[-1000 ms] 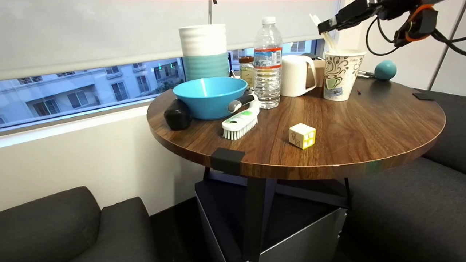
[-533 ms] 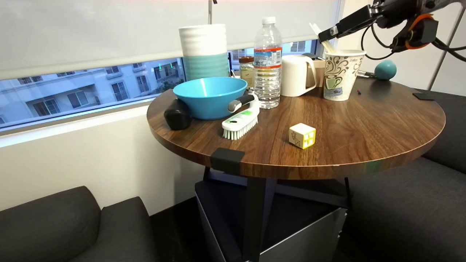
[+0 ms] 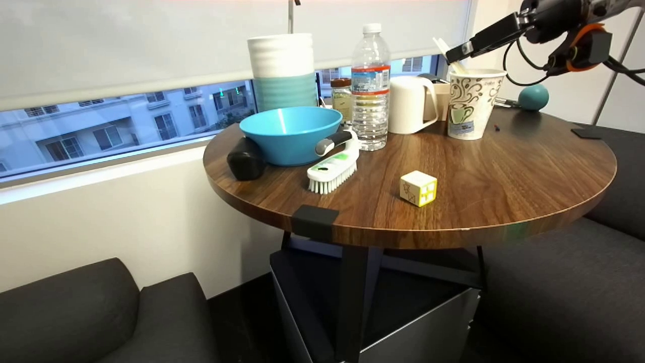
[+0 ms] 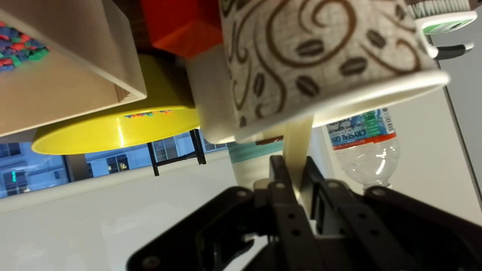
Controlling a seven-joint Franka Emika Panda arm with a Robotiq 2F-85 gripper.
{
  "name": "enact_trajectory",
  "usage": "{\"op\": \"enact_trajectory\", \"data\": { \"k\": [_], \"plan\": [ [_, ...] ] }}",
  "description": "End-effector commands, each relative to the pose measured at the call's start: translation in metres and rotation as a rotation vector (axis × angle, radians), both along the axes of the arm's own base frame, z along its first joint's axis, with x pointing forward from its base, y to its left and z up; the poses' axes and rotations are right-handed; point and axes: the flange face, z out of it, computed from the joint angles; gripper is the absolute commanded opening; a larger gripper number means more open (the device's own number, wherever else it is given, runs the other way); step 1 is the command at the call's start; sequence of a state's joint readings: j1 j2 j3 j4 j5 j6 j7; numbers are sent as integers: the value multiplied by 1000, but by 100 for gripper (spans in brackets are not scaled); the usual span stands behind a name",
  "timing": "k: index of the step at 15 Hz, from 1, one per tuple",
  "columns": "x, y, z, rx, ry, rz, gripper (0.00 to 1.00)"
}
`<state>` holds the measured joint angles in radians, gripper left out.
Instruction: Put the cutlery in the cup
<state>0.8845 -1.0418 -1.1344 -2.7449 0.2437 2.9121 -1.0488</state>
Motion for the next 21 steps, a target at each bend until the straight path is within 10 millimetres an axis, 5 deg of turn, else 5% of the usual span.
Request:
{"op": "enact_trajectory", "data": {
  "k": [1, 8, 9, 10, 13, 17, 21],
  "plan": [
    [-3, -11, -4, -11, 7, -22, 3],
    [-5, -13, -6, -8, 20, -15, 6],
    [-5, -13, -6, -7, 19, -11, 16],
    [-5, -12, -6, -6, 21, -7, 39],
    [-5, -11, -5, -6, 20, 2, 48],
    [-7, -10, 4, -9, -2, 7, 77],
    [-17, 1, 38, -57, -45, 45, 100]
  ]
}}
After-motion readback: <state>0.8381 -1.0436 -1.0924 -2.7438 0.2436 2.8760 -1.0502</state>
